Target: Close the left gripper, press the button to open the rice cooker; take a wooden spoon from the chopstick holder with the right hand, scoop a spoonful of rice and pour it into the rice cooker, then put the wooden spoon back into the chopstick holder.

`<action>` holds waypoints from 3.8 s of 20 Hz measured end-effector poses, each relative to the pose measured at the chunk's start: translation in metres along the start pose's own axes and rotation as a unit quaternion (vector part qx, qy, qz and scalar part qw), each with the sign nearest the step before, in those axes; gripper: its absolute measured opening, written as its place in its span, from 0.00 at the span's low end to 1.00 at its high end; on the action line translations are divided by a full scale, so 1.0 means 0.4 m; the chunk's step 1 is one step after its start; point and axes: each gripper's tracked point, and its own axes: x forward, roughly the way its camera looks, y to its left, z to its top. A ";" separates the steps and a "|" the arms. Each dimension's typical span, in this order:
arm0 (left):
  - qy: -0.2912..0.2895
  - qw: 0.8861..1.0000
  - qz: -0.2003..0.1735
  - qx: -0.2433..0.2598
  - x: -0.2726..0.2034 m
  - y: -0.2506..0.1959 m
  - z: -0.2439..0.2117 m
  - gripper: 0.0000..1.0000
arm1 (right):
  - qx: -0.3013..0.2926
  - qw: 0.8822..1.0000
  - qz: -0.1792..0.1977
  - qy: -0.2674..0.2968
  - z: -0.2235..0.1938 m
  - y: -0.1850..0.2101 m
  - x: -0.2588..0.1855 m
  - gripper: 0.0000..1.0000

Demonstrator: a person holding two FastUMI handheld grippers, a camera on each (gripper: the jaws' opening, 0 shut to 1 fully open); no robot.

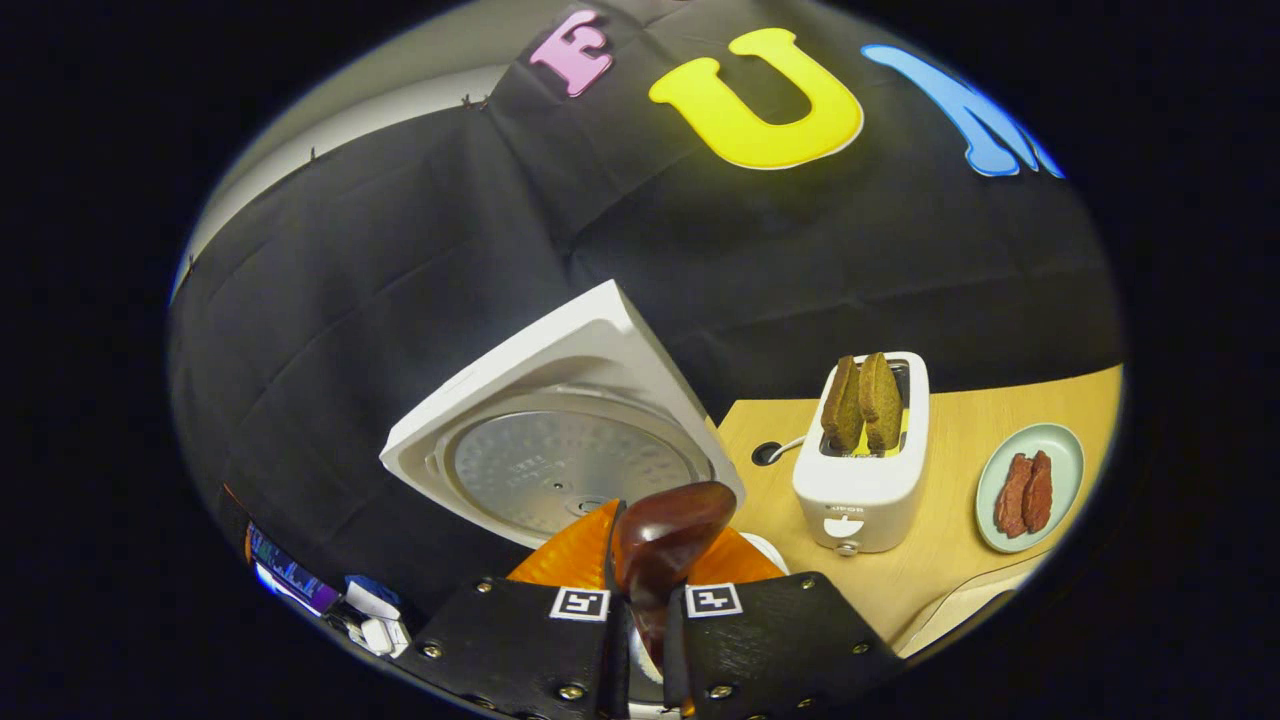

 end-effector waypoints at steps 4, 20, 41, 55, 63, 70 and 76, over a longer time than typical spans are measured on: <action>0.002 1.000 0.008 -0.002 -0.010 0.014 -0.005 0.93 | -0.041 0.999 0.001 0.007 -0.014 0.013 0.016 0.13; -0.005 0.999 0.036 0.002 -0.052 0.070 0.001 0.93 | -0.431 0.902 0.006 0.029 -0.167 0.152 0.052 0.14; -0.019 0.997 -0.043 -0.063 -0.015 -0.073 0.057 0.95 | -0.118 0.979 -0.102 -0.133 0.198 -0.040 -0.412 0.13; -0.006 0.990 -0.132 -0.051 0.054 -0.374 0.050 0.95 | -0.007 0.938 -0.257 -0.232 0.255 -0.393 -0.874 0.13; -0.011 0.993 -0.109 -0.046 0.052 -0.433 0.070 0.95 | 0.062 0.926 -0.294 -0.229 0.178 -0.542 -1.006 0.13; -0.003 0.993 -0.108 -0.041 0.041 -0.499 0.056 0.94 | 0.130 0.916 -0.319 -0.207 0.088 -0.693 -1.051 0.13; 0.002 0.995 -0.097 -0.024 0.031 -0.534 0.041 0.94 | 0.165 0.911 -0.337 -0.172 -0.028 -0.790 -1.033 0.13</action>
